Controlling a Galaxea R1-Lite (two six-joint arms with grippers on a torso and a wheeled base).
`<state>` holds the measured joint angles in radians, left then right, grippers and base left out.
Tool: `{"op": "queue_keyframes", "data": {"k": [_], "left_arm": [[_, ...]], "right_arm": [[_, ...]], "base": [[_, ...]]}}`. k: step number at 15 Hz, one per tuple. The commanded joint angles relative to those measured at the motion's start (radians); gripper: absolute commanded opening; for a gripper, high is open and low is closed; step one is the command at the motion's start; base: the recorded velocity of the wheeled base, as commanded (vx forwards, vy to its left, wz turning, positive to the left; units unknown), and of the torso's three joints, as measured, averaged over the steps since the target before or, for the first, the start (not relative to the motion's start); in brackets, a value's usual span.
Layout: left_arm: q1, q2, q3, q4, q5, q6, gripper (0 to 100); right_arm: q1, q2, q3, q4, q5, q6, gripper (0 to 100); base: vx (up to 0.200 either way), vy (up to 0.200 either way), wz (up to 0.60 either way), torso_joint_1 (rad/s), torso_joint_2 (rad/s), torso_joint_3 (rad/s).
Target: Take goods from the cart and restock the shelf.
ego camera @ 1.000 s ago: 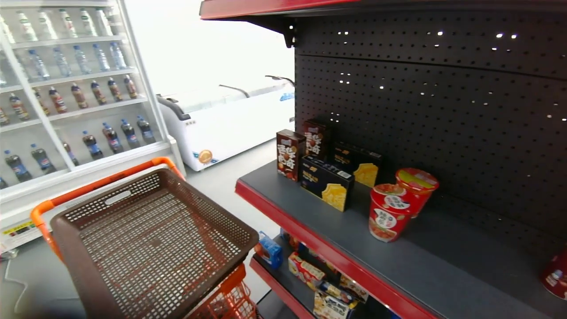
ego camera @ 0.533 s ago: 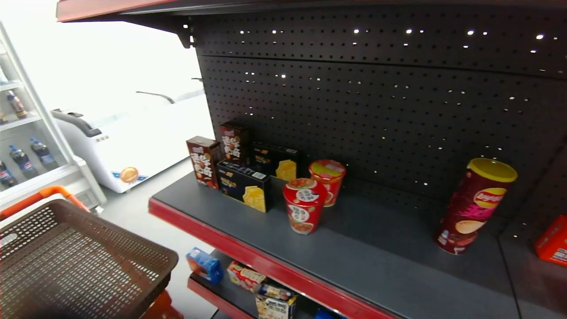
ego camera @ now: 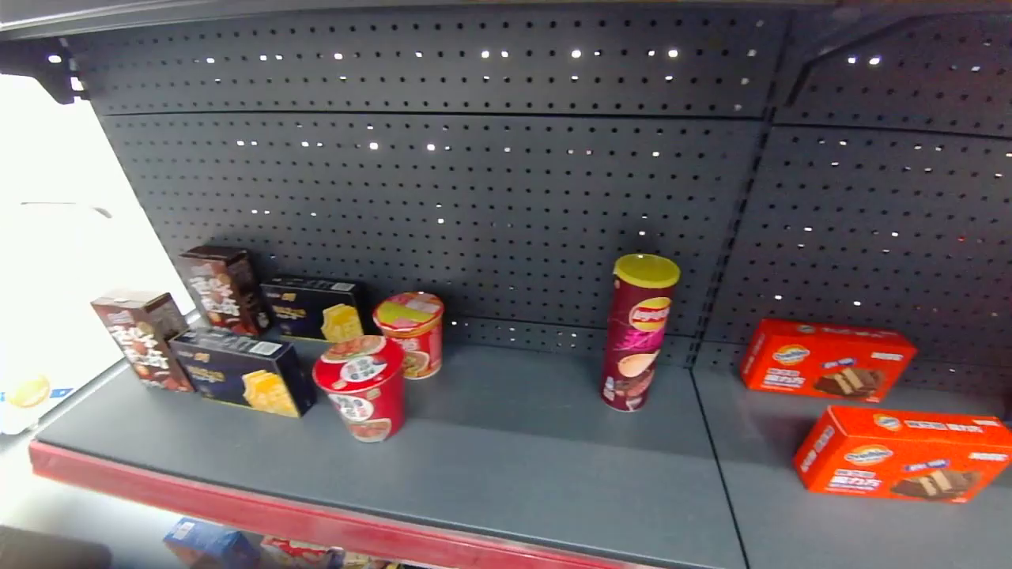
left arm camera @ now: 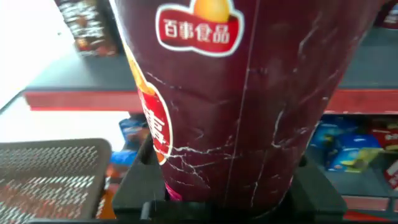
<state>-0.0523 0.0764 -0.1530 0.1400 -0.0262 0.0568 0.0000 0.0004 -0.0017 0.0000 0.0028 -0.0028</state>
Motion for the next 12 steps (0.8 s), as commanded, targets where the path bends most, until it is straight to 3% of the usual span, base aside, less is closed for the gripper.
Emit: {"op": "queue_keyframes", "data": {"k": [1, 9, 12], "left_arm": [[0.0, 0.005, 0.0, 0.0, 0.0, 0.0, 0], [0.0, 0.005, 0.001, 0.001, 0.0, 0.0, 0], [0.0, 0.005, 0.003, 0.0, 0.0, 0.0, 0]], "right_arm": [[0.0, 0.0, 0.0, 0.0, 0.0, 0.0, 100], [-0.002, 0.0, 0.0, 0.0, 0.0, 0.0, 100], [0.0, 0.0, 0.0, 0.0, 0.0, 0.0, 100]], "base": [[0.0, 0.0, 0.0, 0.0, 0.0, 0.0], [0.0, 0.0, 0.0, 0.0, 0.0, 0.0], [0.0, 0.0, -0.4, 0.003, 0.0, 0.002]]}}
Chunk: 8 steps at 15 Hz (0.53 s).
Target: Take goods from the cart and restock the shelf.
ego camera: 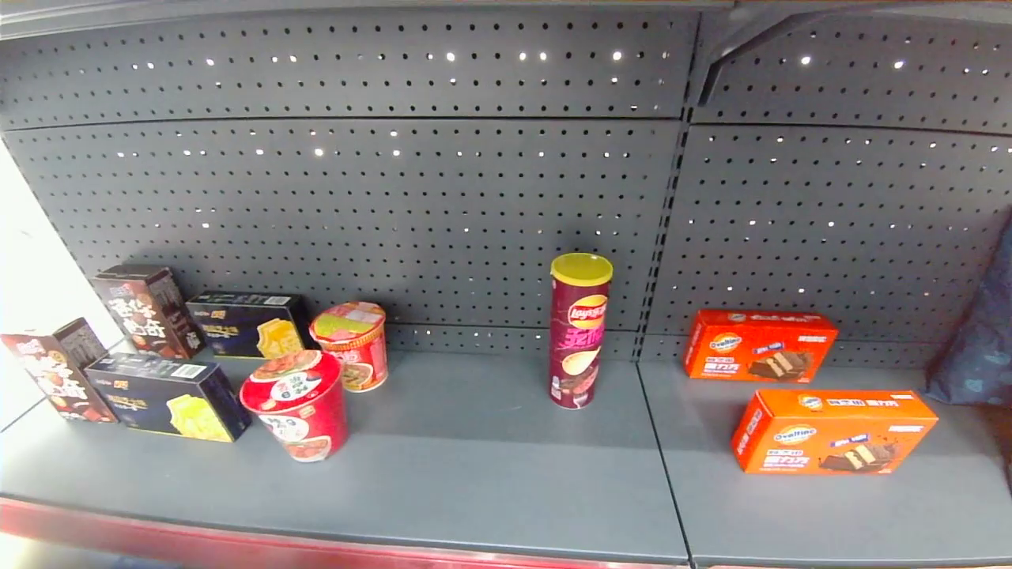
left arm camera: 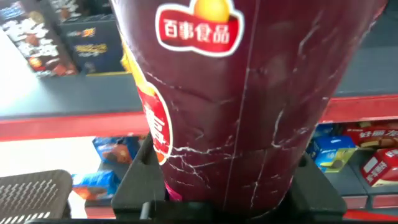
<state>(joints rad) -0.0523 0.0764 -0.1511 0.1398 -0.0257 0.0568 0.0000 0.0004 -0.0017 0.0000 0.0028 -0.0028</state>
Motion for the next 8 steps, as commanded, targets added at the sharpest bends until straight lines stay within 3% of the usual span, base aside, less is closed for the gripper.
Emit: {"op": "queue_keyframes", "data": {"k": [1, 8], "left_arm": [[0.0, 0.005, 0.002, 0.0, 0.0, 0.0, 0], [0.0, 0.006, -0.005, 0.0, 0.0, -0.002, 0]], "right_arm": [[0.0, 0.0, 0.0, 0.0, 0.0, 0.0, 100], [0.0, 0.0, 0.0, 0.0, 0.0, 0.0, 100]], "base": [[0.0, 0.0, 0.0, 0.0, 0.0, 0.0], [0.0, 0.0, 0.0, 0.0, 0.0, 0.0]]}}
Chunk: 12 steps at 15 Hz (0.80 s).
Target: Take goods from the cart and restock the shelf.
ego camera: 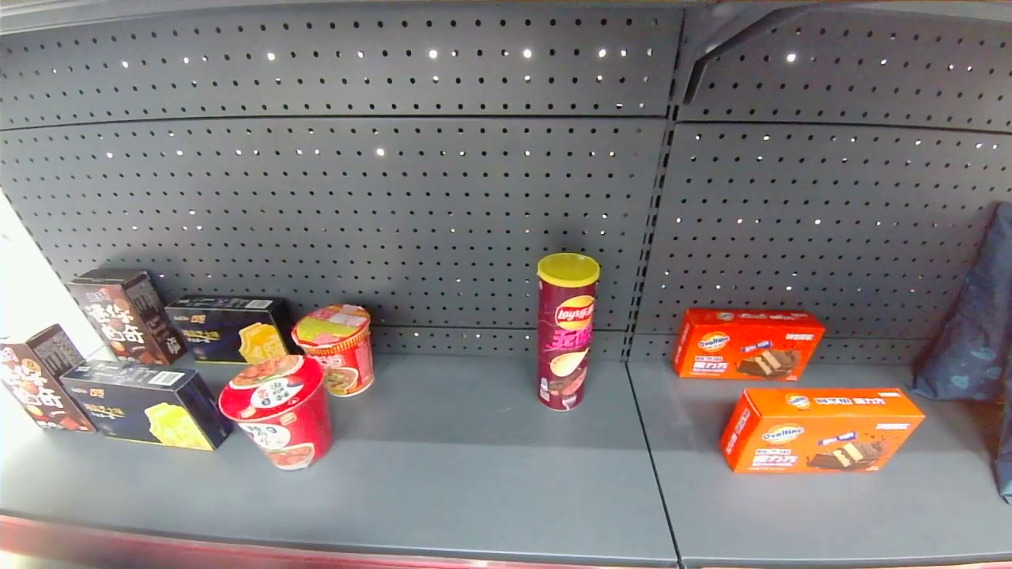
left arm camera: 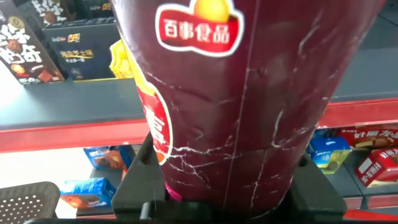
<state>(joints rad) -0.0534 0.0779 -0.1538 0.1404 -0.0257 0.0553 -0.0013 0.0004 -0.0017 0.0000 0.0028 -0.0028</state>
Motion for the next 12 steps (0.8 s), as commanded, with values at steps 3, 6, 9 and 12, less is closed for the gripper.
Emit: {"op": "queue_keyframes", "data": {"k": [3, 6, 9, 12], "left_arm": [[0.006, 0.005, -0.004, 0.002, 0.02, 0.001, 0], [0.007, 0.054, -0.056, 0.001, 0.058, 0.008, 0], [0.01, 0.138, -0.161, 0.001, 0.144, 0.009, 0], [0.01, 0.197, -0.204, 0.001, 0.188, 0.009, 0]], "right_arm": [[-0.009, 0.024, -0.004, 0.005, 0.013, -0.048, 100], [-0.023, 0.049, -0.004, 0.003, -0.032, -0.048, 100], [-0.029, 0.055, -0.004, 0.005, -0.027, -0.066, 100], [-0.034, 0.062, -0.003, 0.002, -0.012, -0.066, 100]], "base": [[0.0, 0.0, 0.0, 0.0, 0.0, 0.0], [0.0, 0.0, 0.0, 0.0, 0.0, 0.0], [0.0, 0.0, 0.0, 0.0, 0.0, 0.0], [0.0, 0.0, 0.0, 0.0, 0.0, 0.0]]}}
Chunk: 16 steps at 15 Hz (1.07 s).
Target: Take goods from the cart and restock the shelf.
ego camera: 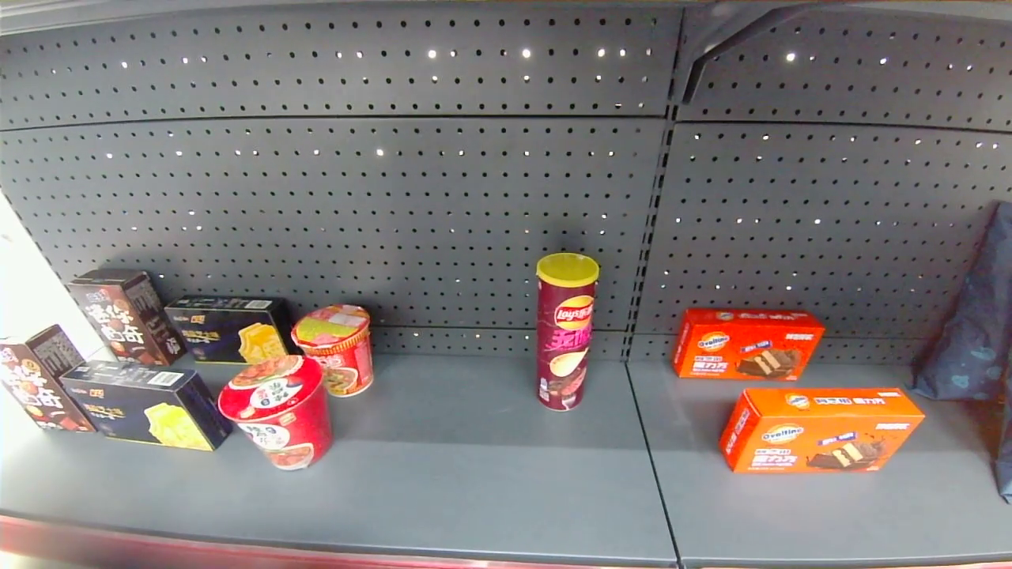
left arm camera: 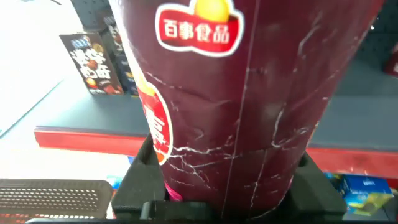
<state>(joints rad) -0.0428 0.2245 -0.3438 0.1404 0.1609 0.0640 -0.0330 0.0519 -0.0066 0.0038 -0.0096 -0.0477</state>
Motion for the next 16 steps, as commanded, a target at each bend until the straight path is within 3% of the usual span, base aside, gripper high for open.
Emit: {"op": "queue_keyframes", "data": {"k": [1, 3, 4, 5, 6, 7, 8, 10, 12, 16], "left_arm": [[-0.003, 0.058, 0.005, 0.002, 0.0, -0.001, 0], [-0.005, 0.061, 0.035, -0.002, -0.004, -0.003, 0], [-0.023, 0.079, 0.048, -0.002, -0.006, 0.0, 0], [-0.026, 0.081, 0.052, -0.005, -0.004, 0.0, 0], [-0.026, 0.081, 0.057, -0.004, -0.007, 0.0, 0], [-0.028, 0.081, 0.072, -0.005, -0.012, 0.0, 0], [-0.034, 0.082, 0.082, -0.012, -0.021, 0.003, 0], [-0.065, 0.115, 0.074, -0.015, -0.064, 0.011, 0], [-0.083, 0.131, 0.068, -0.033, -0.092, 0.028, 0], [-0.088, 0.134, 0.039, -0.039, -0.127, 0.022, 0]], "right_arm": [[-0.001, 0.009, 0.0, -0.002, 0.017, -0.049, 100], [0.001, 0.008, -0.001, 0.002, 0.007, -0.035, 100], [-0.018, 0.072, -0.104, -0.015, -0.003, 0.012, 100], [-0.044, 0.451, -0.319, -0.068, -0.004, 0.138, 100], [-0.042, 0.503, -0.343, -0.159, 0.01, 0.146, 100], [-0.004, 0.525, -0.342, -0.265, 0.076, 0.034, 100], [0.044, 0.582, -0.3, -0.278, 0.141, -0.069, 100], [0.214, 0.678, -0.305, -0.32, 0.261, -0.055, 100], [0.285, 0.778, -0.358, -0.334, 0.349, -0.035, 100], [0.455, 1.042, -0.549, -0.337, 0.373, -0.041, 100]], "base": [[0.0, 0.0, 0.0, 0.0, 0.0, 0.0], [0.0, 0.0, 0.0, 0.0, 0.0, 0.0], [0.0, 0.0, 0.0, 0.0, 0.0, 0.0], [0.0, 0.0, 0.0, 0.0, 0.0, 0.0], [0.0, 0.0, 0.0, 0.0, 0.0, 0.0], [0.0, 0.0, 0.0, 0.0, 0.0, 0.0], [0.0, 0.0, 0.0, 0.0, 0.0, 0.0], [0.0, 0.0, 0.0, 0.0, 0.0, 0.0], [0.0, 0.0, 0.0, 0.0, 0.0, 0.0], [0.0, 0.0, 0.0, 0.0, 0.0, 0.0]]}}
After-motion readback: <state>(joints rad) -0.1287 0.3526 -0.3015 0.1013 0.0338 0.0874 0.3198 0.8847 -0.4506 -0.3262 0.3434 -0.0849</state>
